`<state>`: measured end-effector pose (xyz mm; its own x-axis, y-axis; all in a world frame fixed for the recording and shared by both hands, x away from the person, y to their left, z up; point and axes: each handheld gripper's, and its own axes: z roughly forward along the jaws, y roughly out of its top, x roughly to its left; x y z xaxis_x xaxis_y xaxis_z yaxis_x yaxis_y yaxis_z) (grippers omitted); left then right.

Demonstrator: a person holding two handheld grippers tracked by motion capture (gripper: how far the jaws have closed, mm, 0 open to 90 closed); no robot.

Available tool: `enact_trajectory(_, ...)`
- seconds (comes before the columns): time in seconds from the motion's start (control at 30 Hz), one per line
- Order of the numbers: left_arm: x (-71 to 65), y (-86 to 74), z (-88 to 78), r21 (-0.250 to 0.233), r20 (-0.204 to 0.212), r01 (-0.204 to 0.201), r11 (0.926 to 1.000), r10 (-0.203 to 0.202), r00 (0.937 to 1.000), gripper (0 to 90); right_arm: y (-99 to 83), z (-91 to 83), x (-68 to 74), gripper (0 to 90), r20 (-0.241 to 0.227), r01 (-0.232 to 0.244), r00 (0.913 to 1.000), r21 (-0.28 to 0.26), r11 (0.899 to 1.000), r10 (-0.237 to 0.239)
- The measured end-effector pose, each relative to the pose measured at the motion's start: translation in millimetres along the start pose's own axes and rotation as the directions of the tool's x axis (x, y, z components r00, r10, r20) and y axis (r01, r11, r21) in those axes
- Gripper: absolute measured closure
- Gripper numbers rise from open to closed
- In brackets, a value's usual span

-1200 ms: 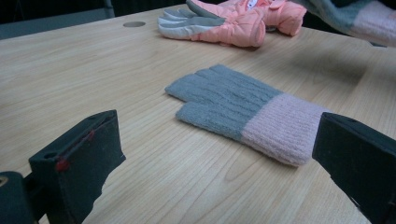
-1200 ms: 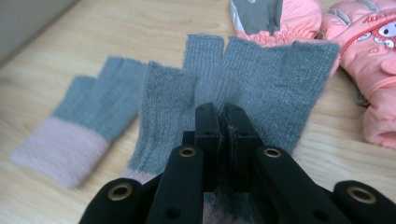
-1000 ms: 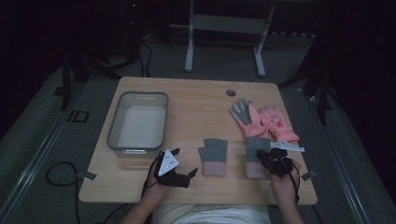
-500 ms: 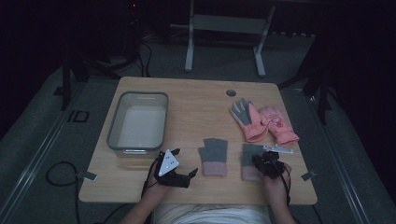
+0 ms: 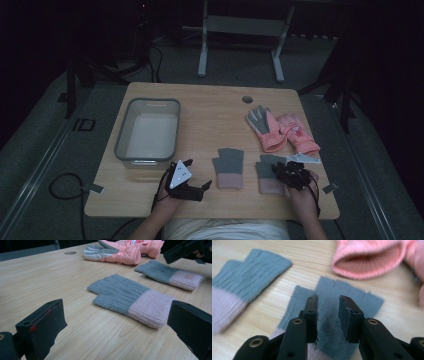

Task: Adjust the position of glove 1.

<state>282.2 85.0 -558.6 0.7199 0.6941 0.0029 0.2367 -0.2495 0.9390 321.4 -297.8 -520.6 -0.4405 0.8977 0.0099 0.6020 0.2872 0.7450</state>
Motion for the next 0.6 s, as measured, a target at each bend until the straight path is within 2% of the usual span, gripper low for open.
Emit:
enact_trajectory(0.07, -0.1, 0.0, 0.2, -0.001, -0.001, 0.003, 1.0, -0.003, 1.0, 1.1, 2.1, -2.3, -4.8, 67.4, -0.03, 0.082, 0.9962, 0.0, 0.997, -0.082)
enact_trajectory(0.17, -0.1, 0.1, 0.3, 0.001, -0.002, 0.002, 1.0, -0.002, 1.0, 1.1, 3.4, -0.7, -11.4, 66.7, -0.101, 0.152, 0.9834, 0.009, 0.988, -0.151)
enact_trajectory(0.23, 0.1, 0.2, 0.4, 0.002, -0.002, 0.004, 1.0, -0.004, 1.0, 1.1, 3.5, 3.9, -13.7, 66.0, -0.129, 0.199, 0.9725, 0.031, 0.979, -0.194)
enact_trajectory(0.33, 0.3, 0.1, 0.4, 0.0, -0.002, 0.007, 1.0, -0.007, 1.0, 1.1, 2.2, 11.1, -16.1, 63.0, -0.141, 0.275, 0.9542, 0.067, 0.959, -0.264)
enact_trajectory(0.37, 0.3, 0.1, 0.4, 0.0, -0.002, 0.007, 1.0, -0.007, 1.0, 1.1, 1.5, 12.8, -17.3, 61.1, -0.14, 0.283, 0.9524, 0.075, 0.956, -0.271)
enact_trajectory(0.6, 0.7, 0.1, 0.4, 0.002, -0.002, 0.009, 1.0, -0.009, 1.0, 1.1, -3.4, 15.6, -21.6, 59.1, -0.185, 0.245, 0.9562, 0.08, 0.966, -0.227)
